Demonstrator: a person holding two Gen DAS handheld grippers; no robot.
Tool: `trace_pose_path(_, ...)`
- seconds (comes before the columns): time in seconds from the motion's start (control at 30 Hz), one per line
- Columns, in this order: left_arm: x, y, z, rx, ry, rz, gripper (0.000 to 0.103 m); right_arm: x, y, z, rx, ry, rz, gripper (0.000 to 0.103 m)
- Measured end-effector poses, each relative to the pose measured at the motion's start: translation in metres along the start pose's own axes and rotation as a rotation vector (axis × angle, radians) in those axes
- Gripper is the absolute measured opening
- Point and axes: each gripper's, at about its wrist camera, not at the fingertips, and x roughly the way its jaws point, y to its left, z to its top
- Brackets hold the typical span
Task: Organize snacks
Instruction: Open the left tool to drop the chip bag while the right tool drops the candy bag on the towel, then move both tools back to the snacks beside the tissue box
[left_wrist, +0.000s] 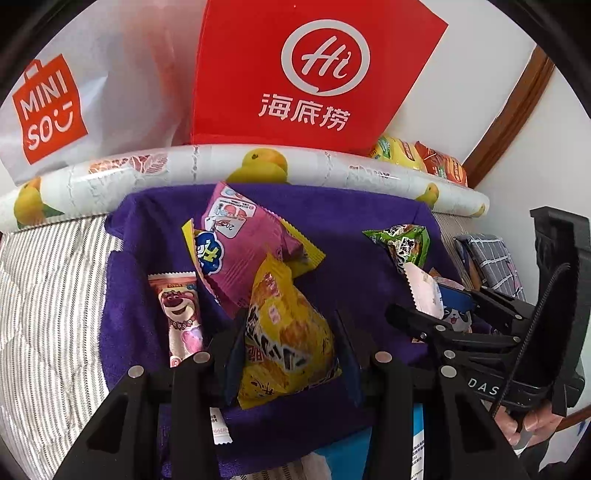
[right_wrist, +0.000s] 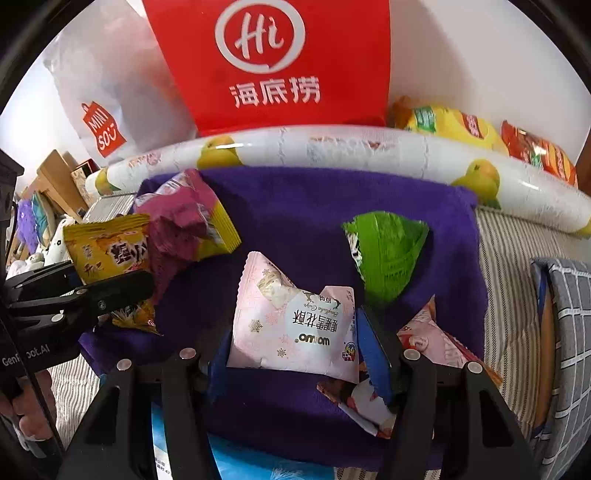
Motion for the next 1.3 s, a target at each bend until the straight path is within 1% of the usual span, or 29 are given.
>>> trace_pose_path(0.17, 0.000, 0.000, 0.000, 0.002, 0.007, -0.005, 0.042, 0.002, 0.001, 0.000, -0.003, 0.013, 0.011, 0.062)
trace_pose_path(0.33, 0.001, 0.001, 0.001, 0.000, 0.022, -0.007, 0.043, 0.004, 0.004, -0.001, -0.011, 0.031, 0.027, 0.069)
trace_pose_path(0.37, 0.000, 0.001, 0.001, -0.004, 0.027, -0.011, 0.045, 0.005, 0.006, 0.001, -0.010, 0.033, 0.034, 0.070)
trace_pose_path(0.4, 0.000, 0.001, 0.002, -0.007, 0.030, -0.015, 0.050, 0.004, 0.007, 0.001, -0.007, 0.034, 0.041, 0.072)
trace_pose_path(0.43, 0.000, 0.002, 0.001, -0.010, 0.033, -0.019, 0.052, 0.004, 0.007, 0.001, -0.005, 0.037, 0.044, 0.073)
trace_pose_path(0.47, -0.002, 0.003, 0.000, -0.011, 0.032, -0.017, 0.057, 0.003, 0.007, 0.001, -0.001, 0.040, 0.046, 0.074)
trace_pose_path(0.5, -0.003, 0.002, -0.002, -0.008, 0.029, -0.005, 0.059, 0.001, 0.007, 0.001, 0.002, 0.039, 0.049, 0.074)
trace_pose_path(0.6, -0.008, 0.001, -0.005, -0.005, 0.031, 0.012, 0.059, -0.008, 0.009, 0.000, 0.013, 0.021, 0.054, 0.074)
trace_pose_path(0.77, -0.025, 0.005, -0.011, -0.017, 0.023, 0.017, 0.059, -0.041, 0.008, -0.009, 0.033, -0.065, 0.049, 0.074)
trace_pose_path(0.87, -0.040, 0.007, -0.016, -0.026, 0.008, 0.019, 0.060, -0.062, 0.010, -0.019, 0.027, -0.124, 0.029, 0.074)
trace_pose_path(0.97, -0.055, 0.007, -0.022, -0.032, -0.005, 0.023, 0.061, -0.080, 0.013, -0.032, 0.026, -0.146, 0.015, 0.074)
trace_pose_path(1.1, -0.077, 0.009, -0.034, -0.038, -0.022, 0.032, 0.061, -0.101, 0.020, -0.054, 0.026, -0.180, 0.027, 0.074)
trace_pose_path(1.17, -0.089, 0.010, -0.044, -0.049, -0.034, 0.039, 0.061, -0.108, 0.026, -0.066, 0.005, -0.179, 0.024, 0.074)
trace_pose_path(1.23, -0.098, 0.011, -0.054, -0.054, -0.041, 0.042, 0.061, -0.112, 0.032, -0.078, 0.003, -0.177, 0.026, 0.072)
trace_pose_path(1.3, -0.103, 0.010, -0.061, -0.058, -0.040, 0.048, 0.061, -0.114, 0.035, -0.091, 0.005, -0.162, 0.039, 0.066)
